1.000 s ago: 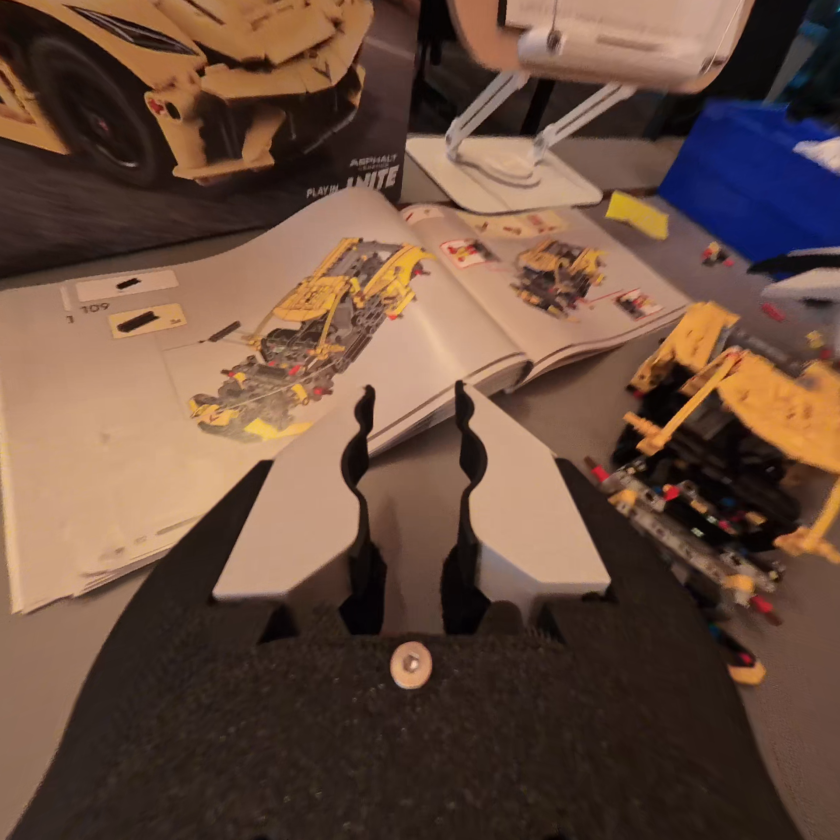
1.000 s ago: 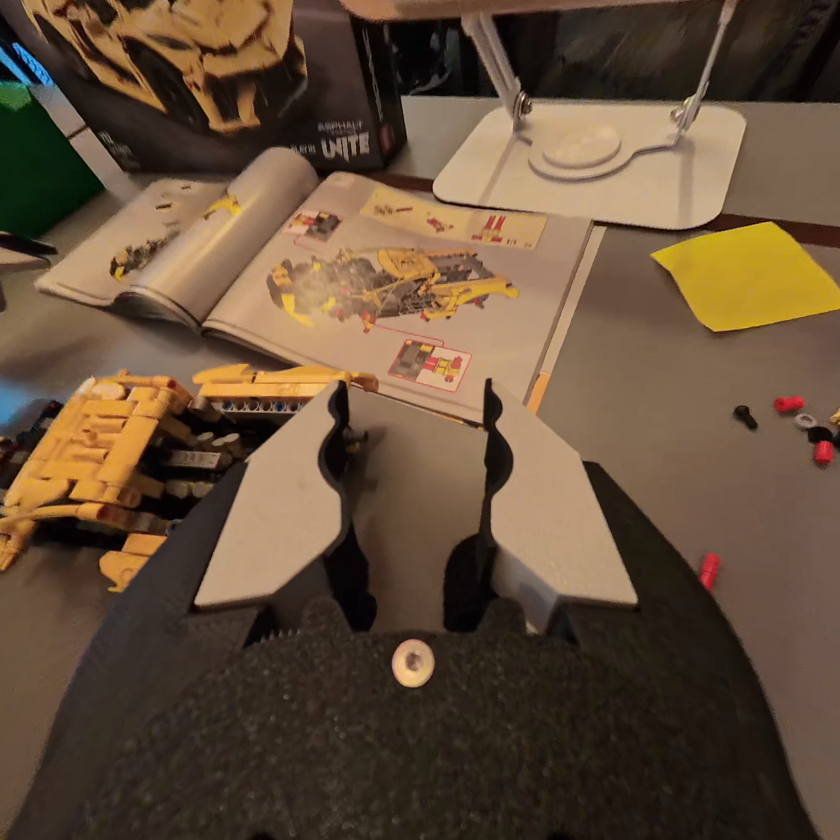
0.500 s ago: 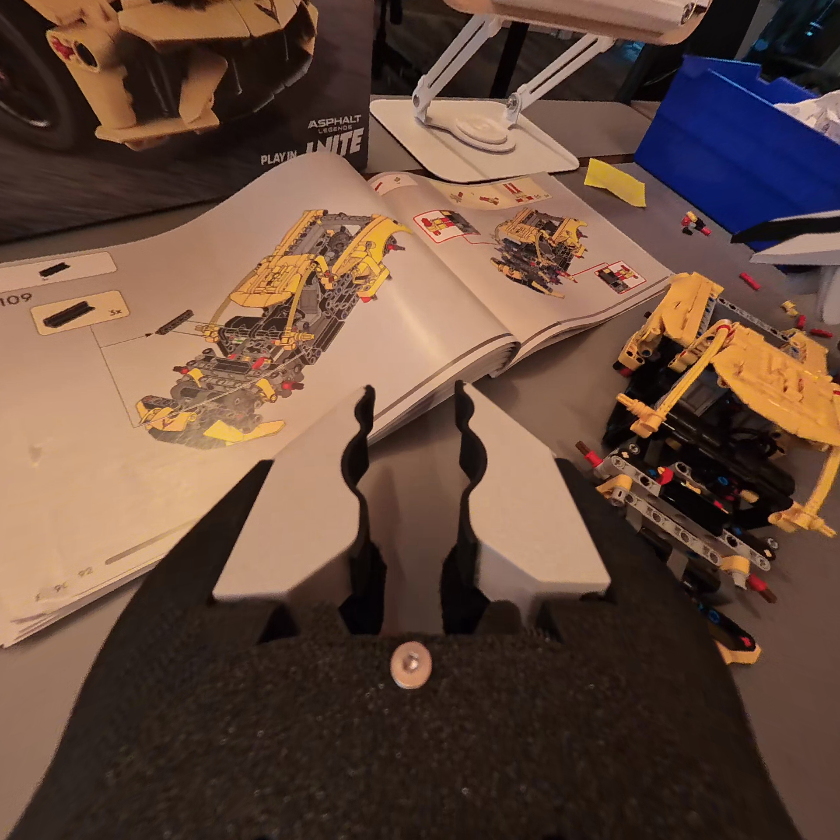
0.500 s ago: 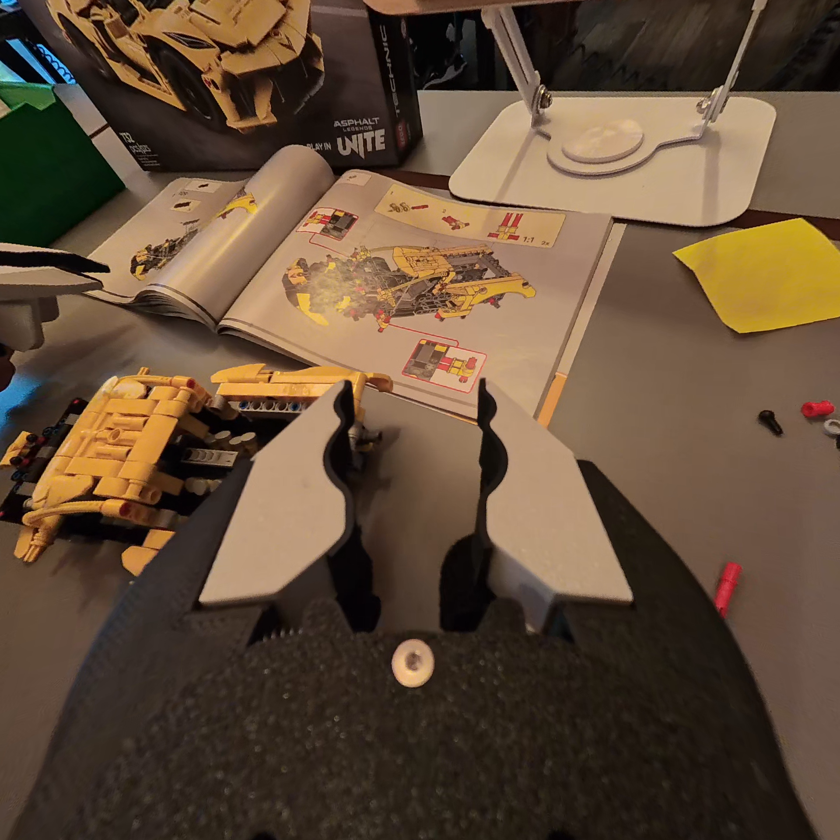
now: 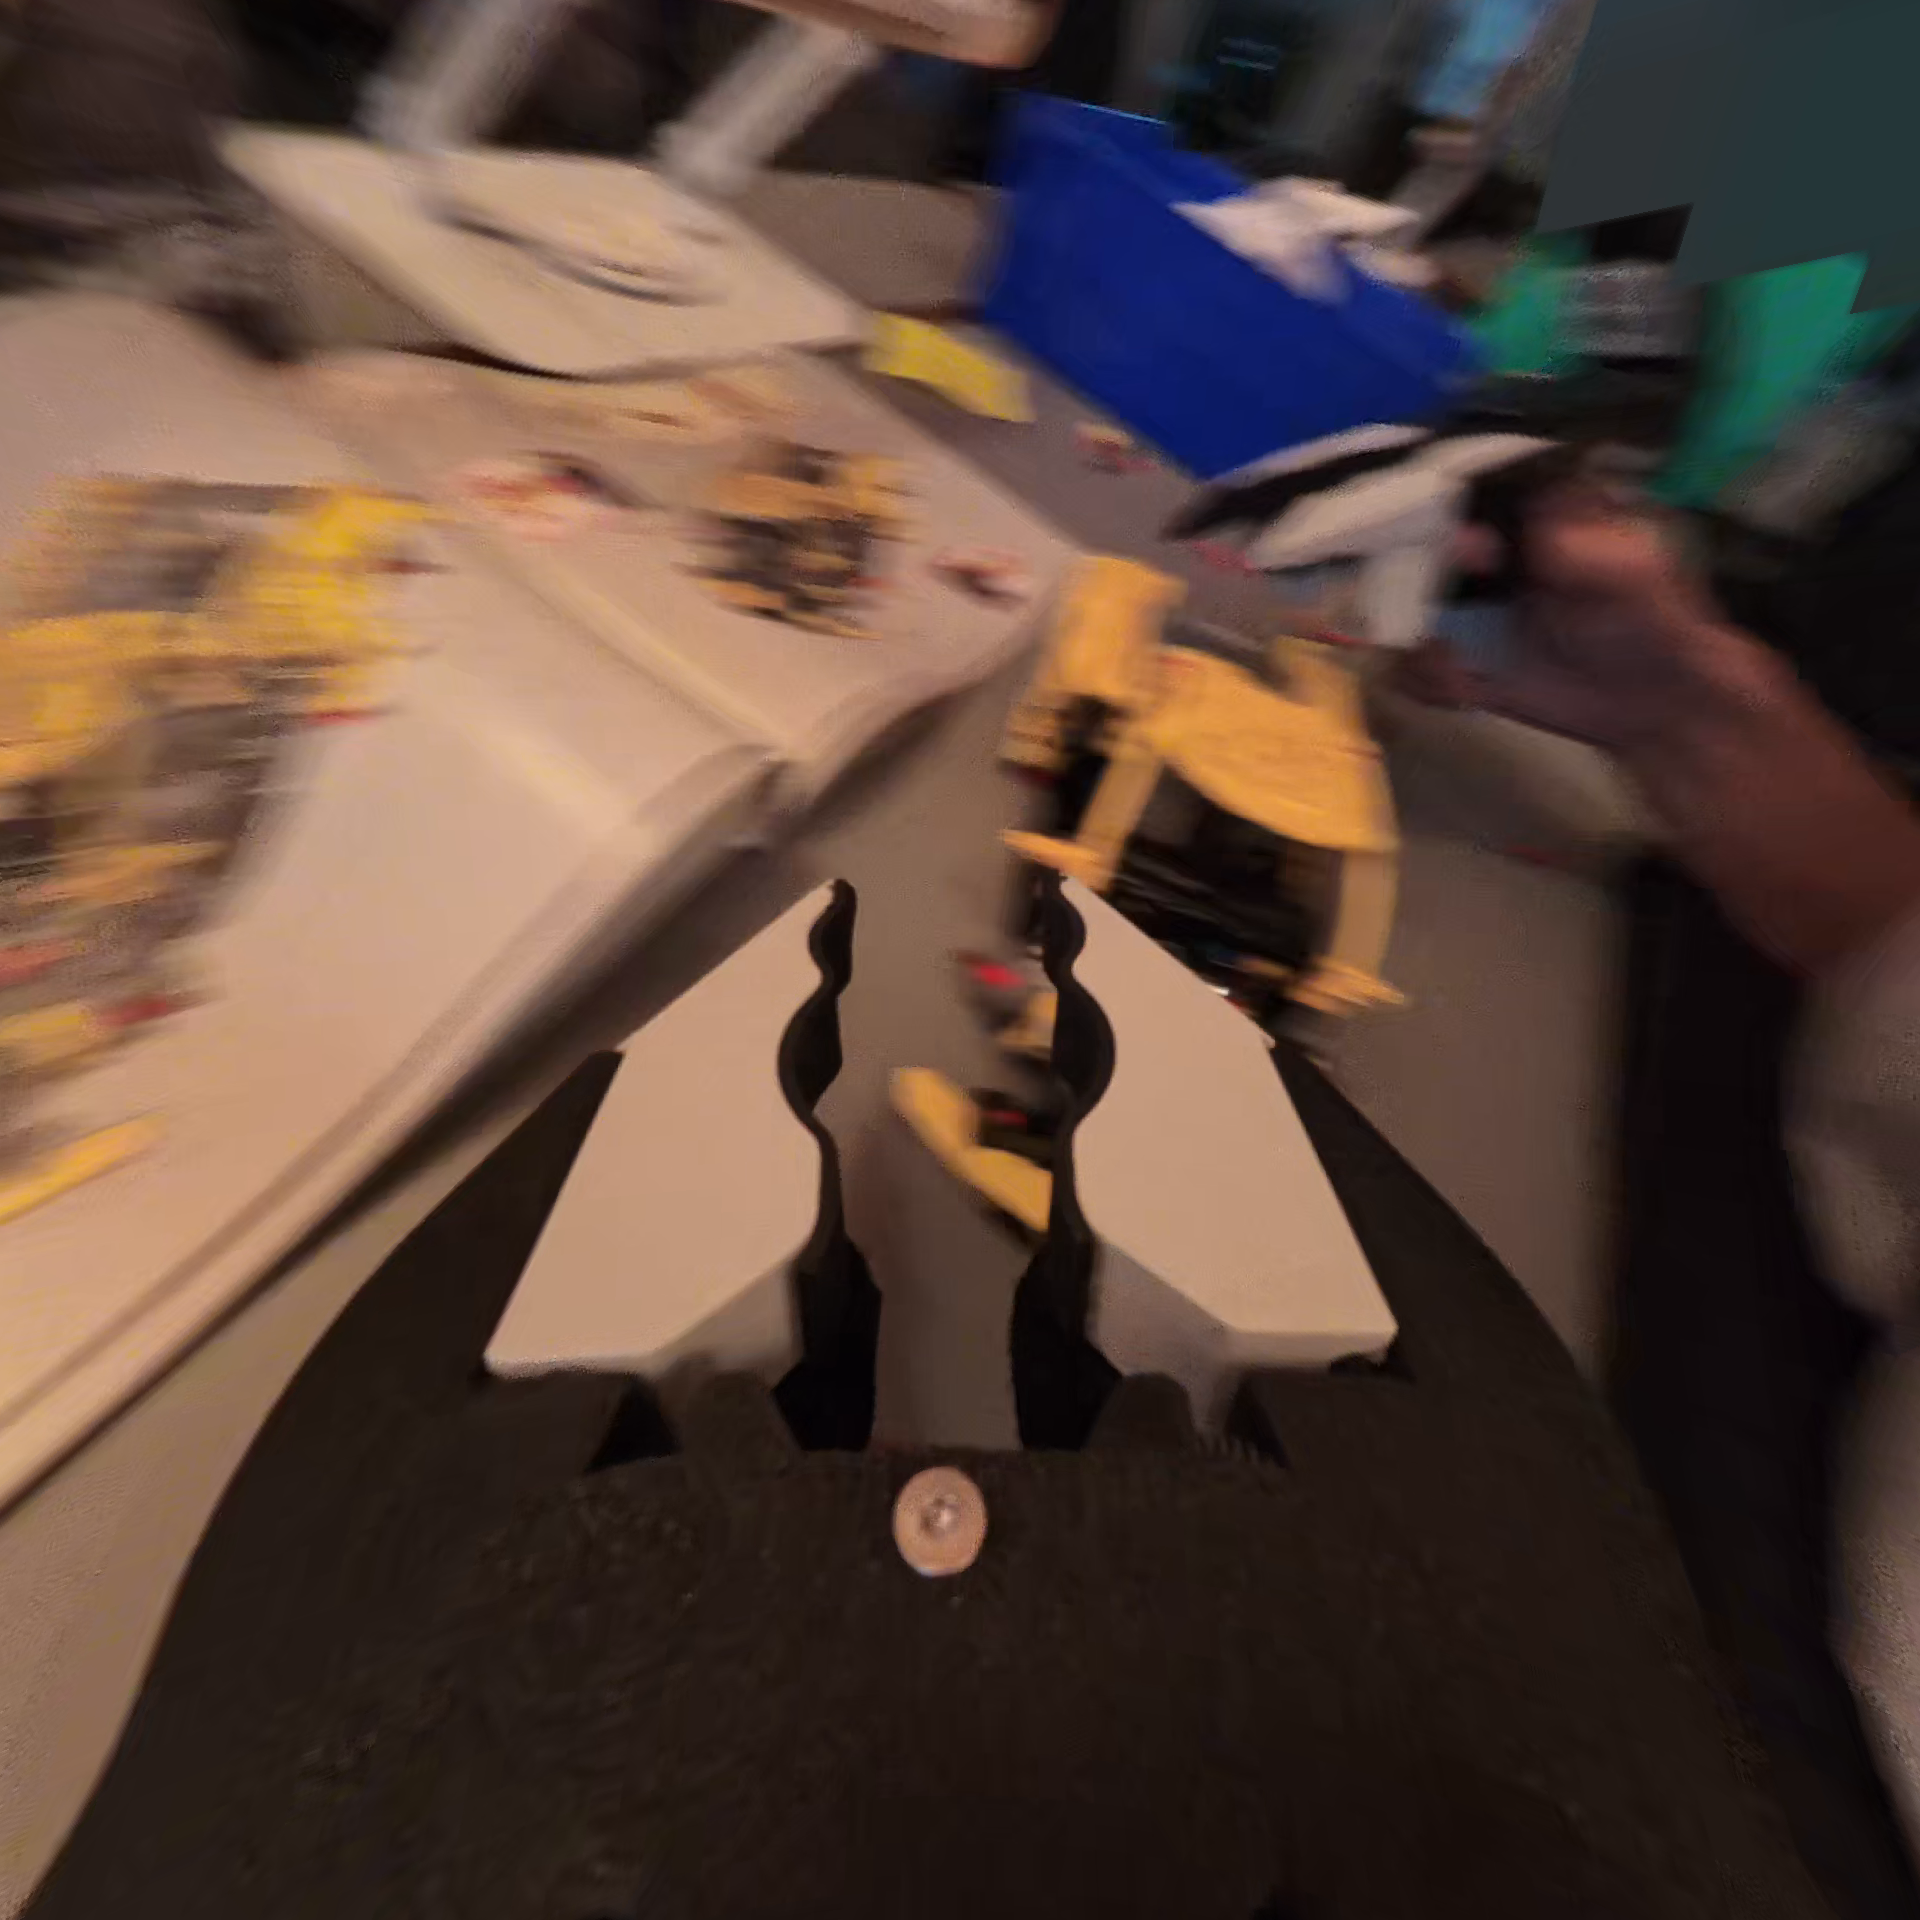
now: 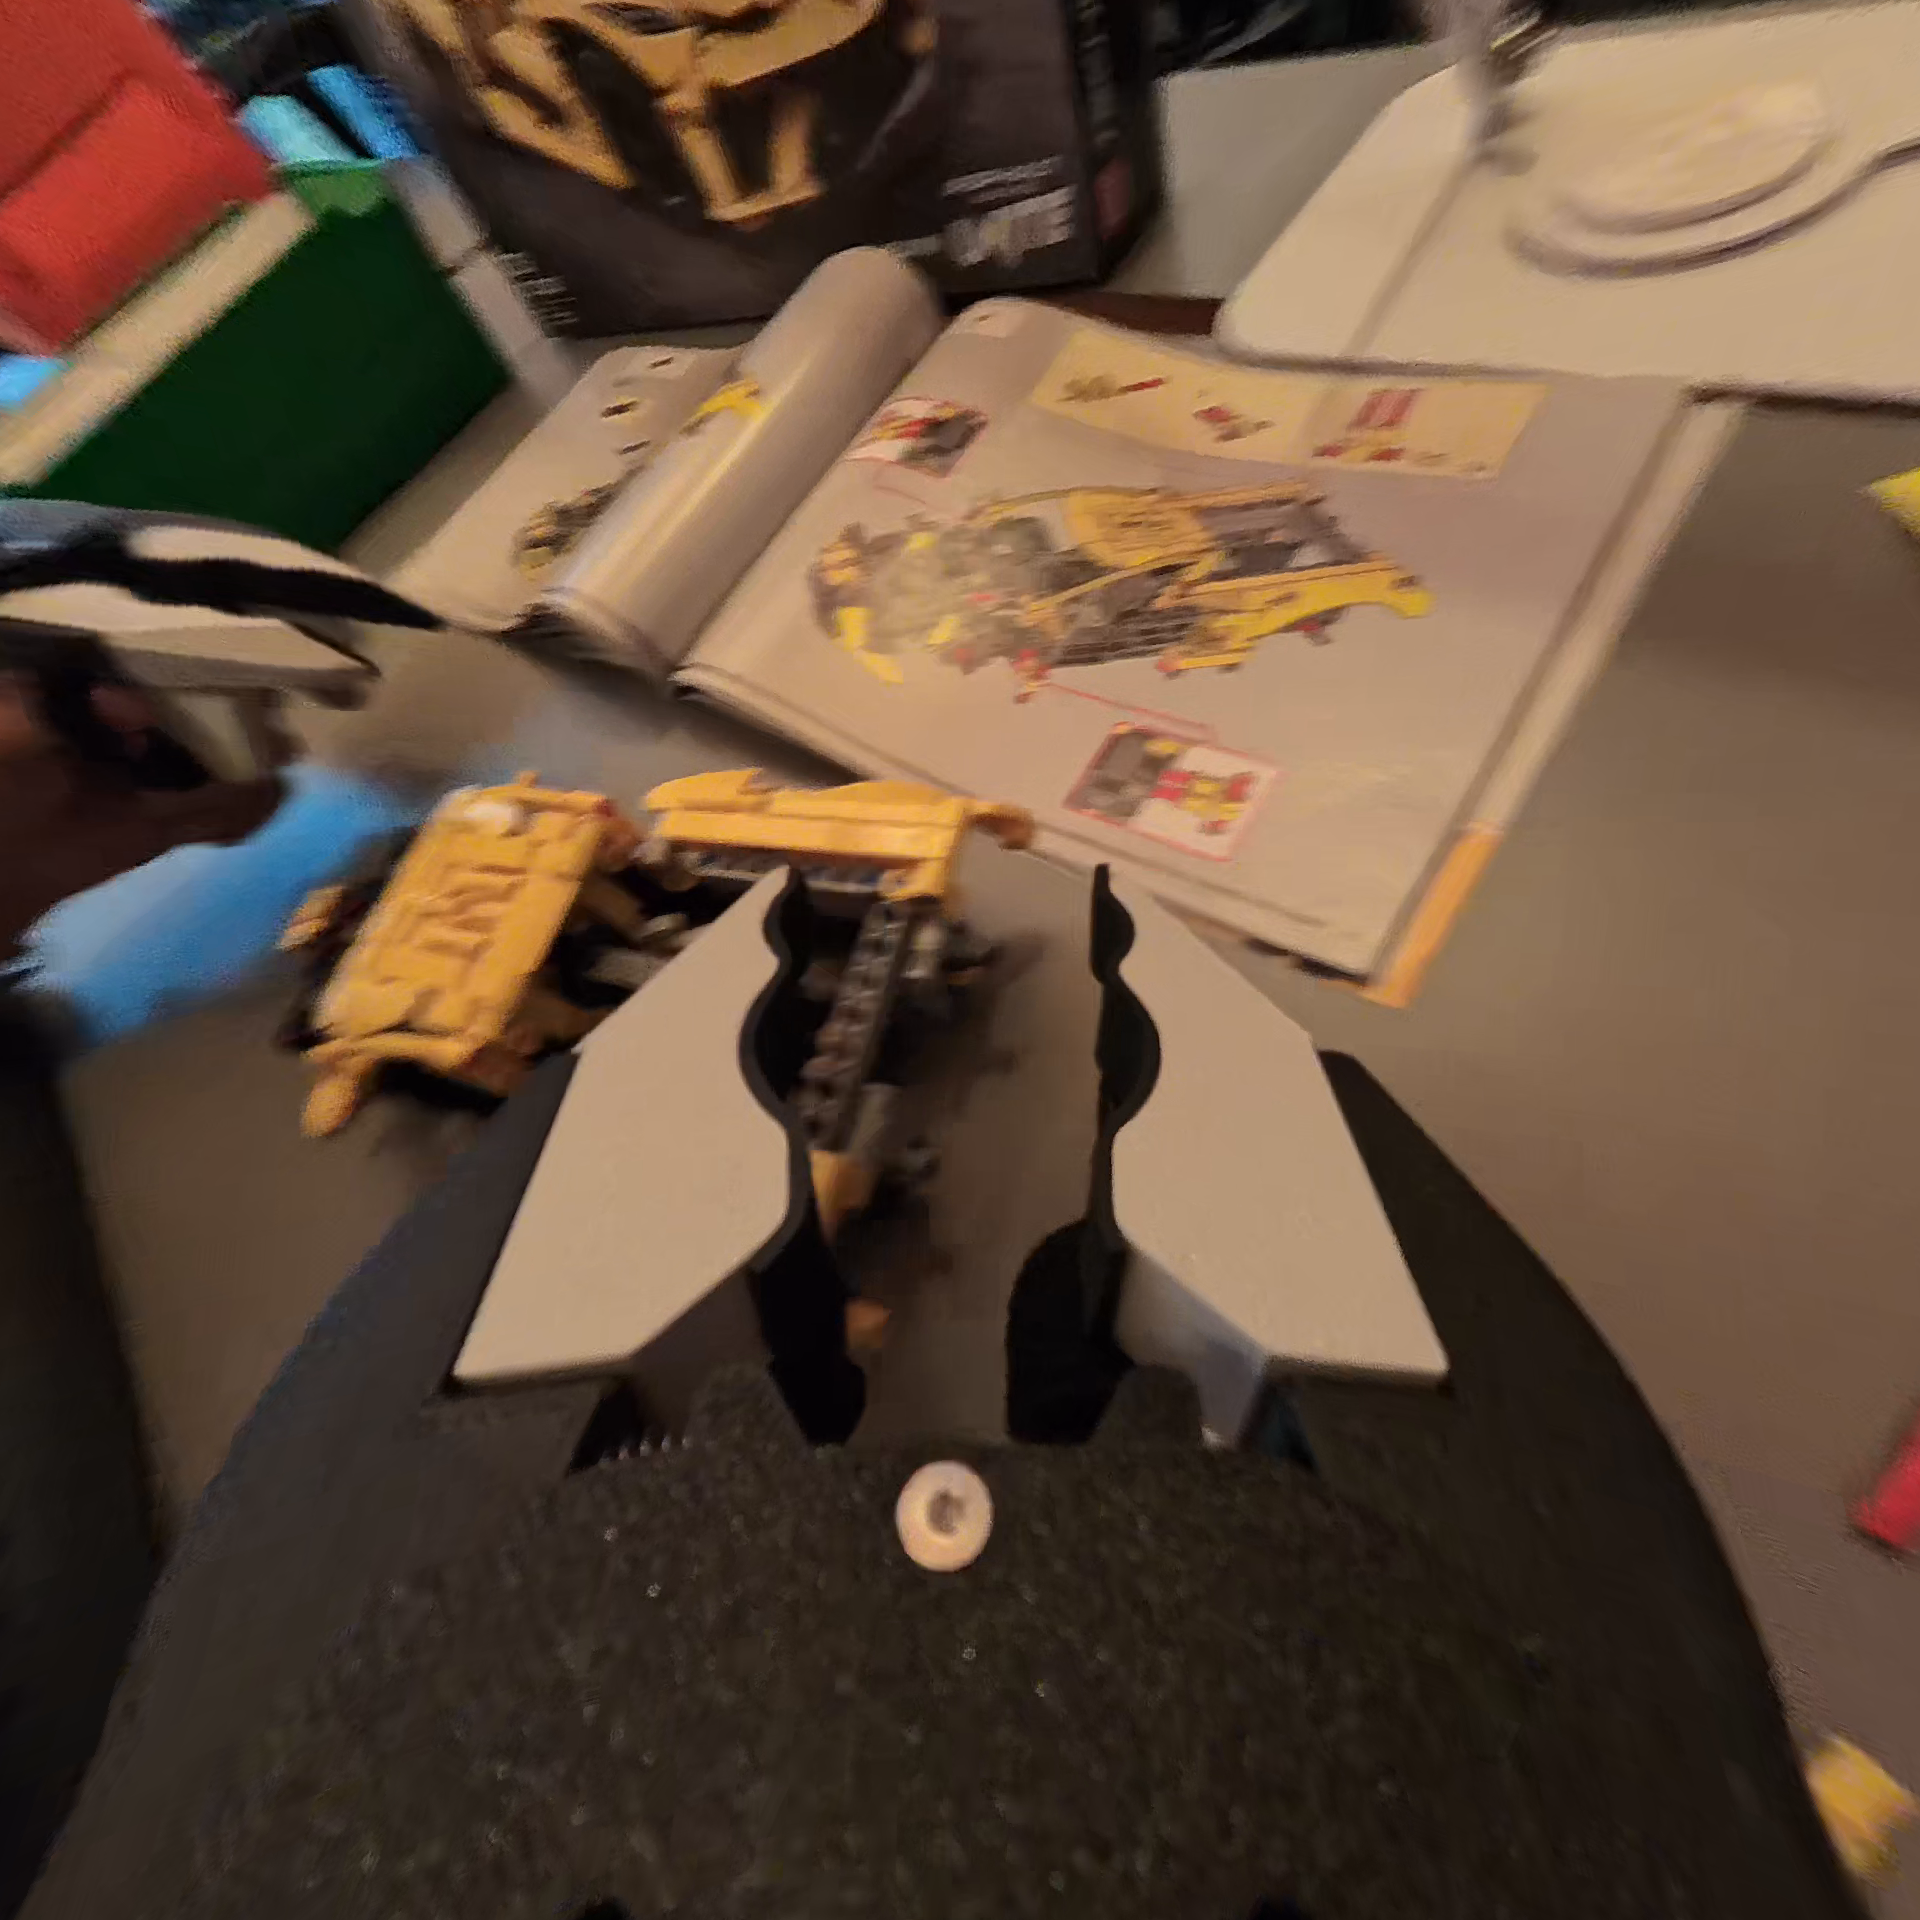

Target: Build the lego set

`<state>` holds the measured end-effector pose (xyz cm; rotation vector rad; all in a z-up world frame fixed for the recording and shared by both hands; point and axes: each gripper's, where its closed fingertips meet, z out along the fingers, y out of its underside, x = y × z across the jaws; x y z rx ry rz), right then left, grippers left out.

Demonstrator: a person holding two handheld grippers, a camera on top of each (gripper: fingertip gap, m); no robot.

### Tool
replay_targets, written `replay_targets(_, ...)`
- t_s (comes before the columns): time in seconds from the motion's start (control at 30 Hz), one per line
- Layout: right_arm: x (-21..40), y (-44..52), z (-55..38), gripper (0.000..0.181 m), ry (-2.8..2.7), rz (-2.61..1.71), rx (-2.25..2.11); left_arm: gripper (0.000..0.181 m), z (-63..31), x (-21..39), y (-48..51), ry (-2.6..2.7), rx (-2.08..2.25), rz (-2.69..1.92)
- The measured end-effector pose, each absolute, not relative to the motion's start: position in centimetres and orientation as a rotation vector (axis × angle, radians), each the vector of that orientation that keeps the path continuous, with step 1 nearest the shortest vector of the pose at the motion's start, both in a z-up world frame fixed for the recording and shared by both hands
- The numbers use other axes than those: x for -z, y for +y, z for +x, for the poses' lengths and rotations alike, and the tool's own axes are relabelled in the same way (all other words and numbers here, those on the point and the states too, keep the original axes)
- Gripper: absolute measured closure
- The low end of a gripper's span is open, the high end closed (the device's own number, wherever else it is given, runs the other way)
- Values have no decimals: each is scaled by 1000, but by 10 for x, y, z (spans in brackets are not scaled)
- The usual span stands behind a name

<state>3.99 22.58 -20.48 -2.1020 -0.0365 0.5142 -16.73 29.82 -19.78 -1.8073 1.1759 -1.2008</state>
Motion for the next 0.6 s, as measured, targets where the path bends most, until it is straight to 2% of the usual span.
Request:
replay_targets(0.03,203,219,25,118,-61,-2114,-667,138,-164,193,271,1287,1343,-1768)
replay_targets(0.07,202,213,12,113,-76,-2113,-805,121,-163,194,250,1399,1397,-1750)
replay_targets(0.1,205,210,7,112,-63,-2112,-862,116,-162,202,240,1497,1318,-1740)
replay_targets(0.17,221,209,7,98,-50,-2191,-831,95,-158,217,232,1622,1066,-1679)
replay_targets(0.27,225,197,-13,100,-178,-2256,-800,94,-151,224,220,1687,975,-1661)
replay_targets(0.37,224,191,-33,93,-195,-2273,-790,93,-160,237,232,1720,858,-1705)
replay_targets(0.4,223,191,-41,90,-187,-2274,-802,98,-164,237,238,1709,850,-1721)
replay_targets(0.6,222,196,-75,97,-240,-2272,-843,98,-200,239,276,1627,779,-1811)
